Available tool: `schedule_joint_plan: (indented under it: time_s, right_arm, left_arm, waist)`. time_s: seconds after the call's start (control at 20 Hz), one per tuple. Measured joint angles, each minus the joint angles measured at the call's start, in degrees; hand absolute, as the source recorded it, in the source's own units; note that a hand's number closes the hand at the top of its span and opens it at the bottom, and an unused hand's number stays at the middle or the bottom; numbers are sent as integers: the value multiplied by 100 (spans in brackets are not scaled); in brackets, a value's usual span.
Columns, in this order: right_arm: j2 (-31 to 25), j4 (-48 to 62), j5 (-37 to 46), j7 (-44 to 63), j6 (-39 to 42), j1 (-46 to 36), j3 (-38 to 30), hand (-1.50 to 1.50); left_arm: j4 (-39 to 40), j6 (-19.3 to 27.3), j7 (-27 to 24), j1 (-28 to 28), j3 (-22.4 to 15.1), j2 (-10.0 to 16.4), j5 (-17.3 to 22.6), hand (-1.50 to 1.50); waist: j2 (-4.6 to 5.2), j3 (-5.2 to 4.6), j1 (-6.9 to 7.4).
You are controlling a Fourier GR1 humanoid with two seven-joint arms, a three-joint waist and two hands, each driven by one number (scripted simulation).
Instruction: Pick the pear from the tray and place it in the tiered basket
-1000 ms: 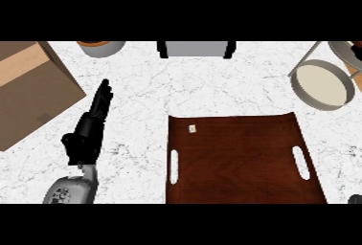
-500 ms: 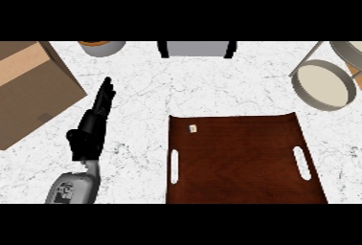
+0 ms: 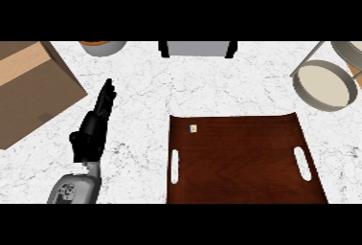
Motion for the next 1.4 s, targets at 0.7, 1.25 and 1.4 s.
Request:
schedule_joint_plan:
  time_s: [0.7, 1.25, 1.4]
  right_arm:
    - [-93, 896, -1372, -121, -1496, -238, -1546, -150]
    - [-879, 115, -2574, 93, -1469, 790, -2983, -150]
    - [-1039, -262, -3059, -86, -1074, 1423, -3488, -150]
  left_arm:
    - [-64, -11, 67, -7, 12, 15, 45, 0]
    - [-165, 85, 8, 262, 20, 14, 29, 0]
    - [-175, 29, -64, 339, 101, 69, 112, 0]
  waist:
    - [-7, 5, -21]
    - [-68, 2, -220]
    - [-78, 1, -272]
